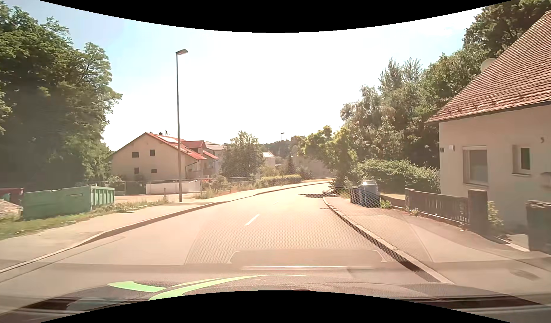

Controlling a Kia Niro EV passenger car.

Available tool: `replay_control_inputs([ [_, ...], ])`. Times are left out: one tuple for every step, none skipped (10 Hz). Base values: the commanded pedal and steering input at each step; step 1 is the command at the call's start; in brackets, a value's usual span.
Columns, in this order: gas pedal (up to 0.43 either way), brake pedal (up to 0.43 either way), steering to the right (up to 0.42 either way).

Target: Follow the waypoints while adhering to traffic rules and regulations

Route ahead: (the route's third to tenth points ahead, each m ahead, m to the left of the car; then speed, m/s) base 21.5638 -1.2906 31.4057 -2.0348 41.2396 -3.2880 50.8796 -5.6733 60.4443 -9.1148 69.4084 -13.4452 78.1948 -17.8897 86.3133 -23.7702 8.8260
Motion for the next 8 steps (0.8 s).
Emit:
replay_control_inputs([
  [0.0,0.165,0.029],
  [0.0,0.171,0.028],
  [0.0,0.177,0.026],
  [0.0,0.183,0.023],
  [0.0,0.177,0.021],
  [0.0,0.171,0.021],
  [0.0,0.152,0.021],
  [0.0,0.128,0.023],
])
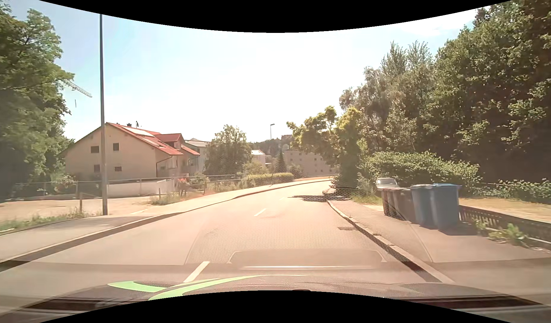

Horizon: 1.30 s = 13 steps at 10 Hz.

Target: Follow the waypoints while adhering to traffic rules and regulations

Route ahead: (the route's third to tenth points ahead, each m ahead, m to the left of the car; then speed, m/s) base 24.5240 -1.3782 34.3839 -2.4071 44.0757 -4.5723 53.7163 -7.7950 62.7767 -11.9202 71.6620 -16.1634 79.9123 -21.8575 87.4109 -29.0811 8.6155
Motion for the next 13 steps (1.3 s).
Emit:
replay_control_inputs([
  [0.0,0.128,0.027],
  [0.0,0.128,0.028],
  [0.0,0.14,0.028],
  [0.0,0.14,0.028],
  [0.0,0.14,0.028],
  [0.0,0.14,0.028],
  [0.0,0.14,0.028],
  [0.0,0.14,0.028],
  [0.0,0.146,0.028],
  [0.0,0.146,0.029],
  [0.0,0.159,0.029],
  [0.0,0.165,0.029],
  [0.0,0.159,0.03],
])
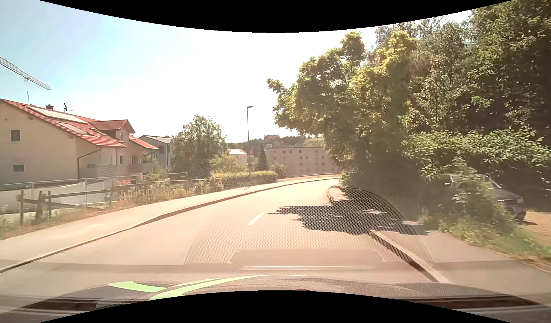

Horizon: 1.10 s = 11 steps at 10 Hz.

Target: Follow the waypoints while adhering to traffic rules and regulations

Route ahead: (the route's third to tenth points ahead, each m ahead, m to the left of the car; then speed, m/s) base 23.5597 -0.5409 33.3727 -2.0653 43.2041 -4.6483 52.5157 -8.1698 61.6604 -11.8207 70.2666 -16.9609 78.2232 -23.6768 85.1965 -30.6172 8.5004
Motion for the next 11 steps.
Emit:
replay_control_inputs([
  [0.0,0.152,0.03],
  [0.0,0.146,0.031],
  [0.0,0.128,0.032],
  [0.0,0.122,0.032],
  [0.0,0.104,0.032],
  [0.0,0.104,0.032],
  [0.0,0.104,0.032],
  [0.0,0.104,0.032],
  [0.0,0.104,0.032],
  [0.0,0.104,0.032],
  [0.0,0.098,0.032],
])
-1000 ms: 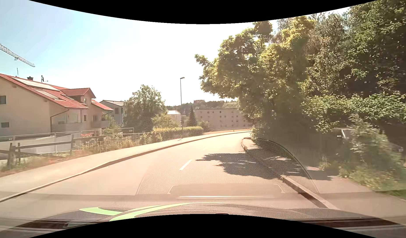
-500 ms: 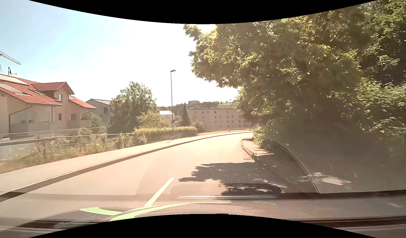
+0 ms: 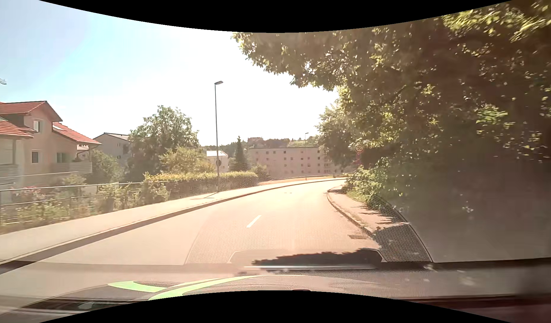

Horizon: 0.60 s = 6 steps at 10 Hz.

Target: Follow the waypoints while adhering to traffic rules and regulations

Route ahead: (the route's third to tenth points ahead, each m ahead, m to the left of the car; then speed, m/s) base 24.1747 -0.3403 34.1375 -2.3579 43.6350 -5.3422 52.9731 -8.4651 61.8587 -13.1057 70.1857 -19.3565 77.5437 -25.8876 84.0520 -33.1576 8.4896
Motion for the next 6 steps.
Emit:
replay_control_inputs([
  [0.0,0.098,0.032],
  [0.0,0.098,0.032],
  [0.0,0.091,0.032],
  [0.0,0.091,0.032],
  [0.0,0.085,0.032],
  [0.0,0.091,0.032],
])
